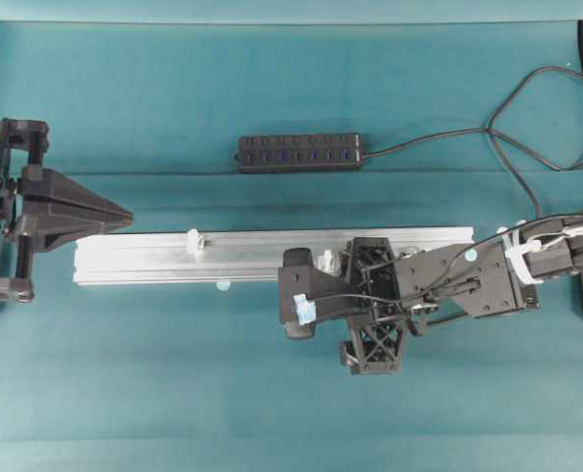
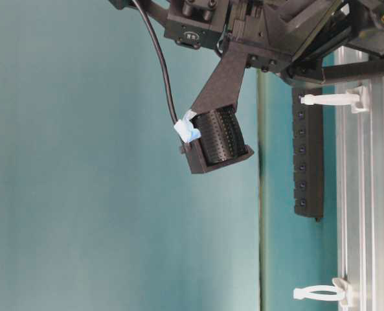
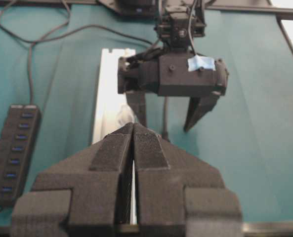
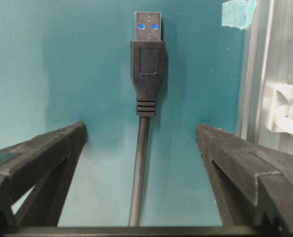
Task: Pass the USB cable through three rings with both arms.
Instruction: 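Lower the right gripper and grasp the black USB cable behind the plug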
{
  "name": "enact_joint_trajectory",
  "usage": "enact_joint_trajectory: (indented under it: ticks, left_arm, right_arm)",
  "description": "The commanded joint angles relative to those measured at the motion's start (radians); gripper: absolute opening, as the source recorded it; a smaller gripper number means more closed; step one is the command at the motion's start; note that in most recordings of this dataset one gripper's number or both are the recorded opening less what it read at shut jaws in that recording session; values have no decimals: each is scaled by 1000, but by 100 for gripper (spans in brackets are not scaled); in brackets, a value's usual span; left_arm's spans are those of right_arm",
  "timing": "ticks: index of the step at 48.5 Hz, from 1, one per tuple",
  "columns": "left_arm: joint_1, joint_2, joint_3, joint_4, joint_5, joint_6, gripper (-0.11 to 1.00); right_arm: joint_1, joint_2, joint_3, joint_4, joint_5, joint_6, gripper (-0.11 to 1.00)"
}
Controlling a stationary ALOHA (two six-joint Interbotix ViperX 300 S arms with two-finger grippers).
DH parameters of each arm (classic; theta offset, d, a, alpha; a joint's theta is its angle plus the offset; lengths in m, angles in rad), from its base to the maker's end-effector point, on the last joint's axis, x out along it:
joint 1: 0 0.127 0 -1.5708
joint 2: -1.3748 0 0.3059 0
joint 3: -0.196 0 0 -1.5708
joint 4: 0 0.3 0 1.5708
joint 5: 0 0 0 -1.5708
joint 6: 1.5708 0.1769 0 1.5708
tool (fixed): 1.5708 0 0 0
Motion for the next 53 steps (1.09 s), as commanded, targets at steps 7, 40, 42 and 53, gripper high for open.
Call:
enact_joint_trajectory:
  ticks: [7, 40, 42, 53]
  left_arm:
    - [0, 0, -25, 2, -5, 0, 2]
    - [2, 2, -25, 2, -5, 2, 2]
    - [2, 0, -25, 2, -5, 2, 2]
    - [8, 0, -23, 2, -5, 2, 2]
  right_arm:
    - [-6, 2, -2, -3, -5, -8, 53]
    - [-18, 8, -9, -2, 14, -5, -8]
    - [-18, 9, -9, -2, 15, -5, -8]
    - [-18, 9, -9, -2, 18, -5, -8]
